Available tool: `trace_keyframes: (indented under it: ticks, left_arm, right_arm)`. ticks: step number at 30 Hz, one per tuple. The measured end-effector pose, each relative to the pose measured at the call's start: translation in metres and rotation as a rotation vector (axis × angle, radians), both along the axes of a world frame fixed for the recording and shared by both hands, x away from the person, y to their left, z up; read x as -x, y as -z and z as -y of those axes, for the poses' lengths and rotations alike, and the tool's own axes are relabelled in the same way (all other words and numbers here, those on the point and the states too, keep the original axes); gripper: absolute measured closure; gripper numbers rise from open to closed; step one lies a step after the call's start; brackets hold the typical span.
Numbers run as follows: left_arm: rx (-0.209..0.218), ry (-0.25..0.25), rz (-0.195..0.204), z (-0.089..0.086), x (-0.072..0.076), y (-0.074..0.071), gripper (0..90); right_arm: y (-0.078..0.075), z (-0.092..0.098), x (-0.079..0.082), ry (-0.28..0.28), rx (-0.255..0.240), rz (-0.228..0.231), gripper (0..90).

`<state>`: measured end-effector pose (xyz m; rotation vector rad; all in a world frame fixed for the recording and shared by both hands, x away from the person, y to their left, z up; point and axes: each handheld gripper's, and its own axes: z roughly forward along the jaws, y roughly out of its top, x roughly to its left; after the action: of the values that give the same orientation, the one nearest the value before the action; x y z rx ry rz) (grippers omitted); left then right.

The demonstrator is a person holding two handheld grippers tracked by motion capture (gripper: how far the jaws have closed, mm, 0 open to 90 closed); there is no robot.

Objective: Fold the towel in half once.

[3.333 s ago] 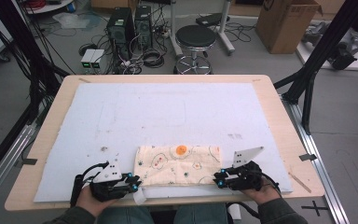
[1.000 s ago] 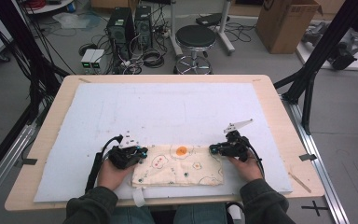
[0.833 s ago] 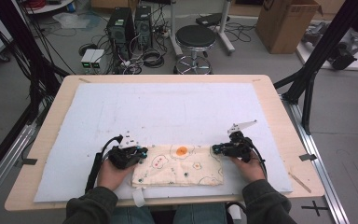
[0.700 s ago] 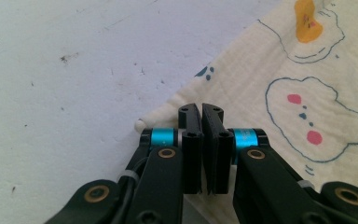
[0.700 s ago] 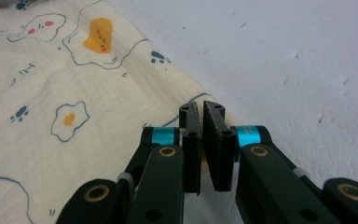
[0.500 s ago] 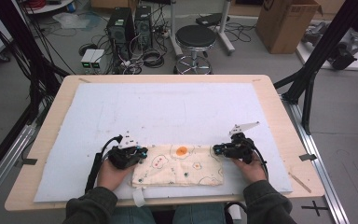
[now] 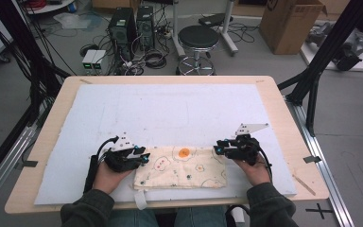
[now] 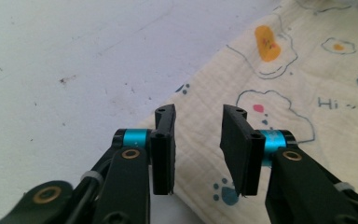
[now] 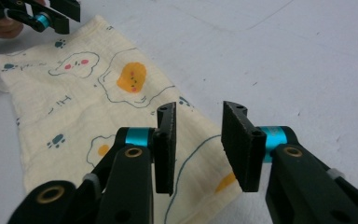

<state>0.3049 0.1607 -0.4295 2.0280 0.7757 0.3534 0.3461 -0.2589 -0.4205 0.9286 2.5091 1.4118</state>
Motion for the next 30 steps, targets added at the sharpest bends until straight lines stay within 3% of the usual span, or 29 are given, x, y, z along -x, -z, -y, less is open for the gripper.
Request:
trace_keyframes:
  ticks: [13,17,30]
  left_arm:
    - [0.095,0.017,-0.004,-0.014,0.004,-0.017,42.9]
    - [0.097,0.032,-0.005,-0.014,0.004,-0.017,39.0]
    - [0.09,0.032,-0.001,-0.014,0.004,-0.018,37.8]
  right_arm:
    - [-0.008,0.003,0.008,0.05,-0.007,0.072,42.8]
    - [-0.008,0.002,0.01,0.046,-0.002,0.078,41.0]
    - [-0.008,0.001,0.011,0.043,0.007,0.092,39.4]
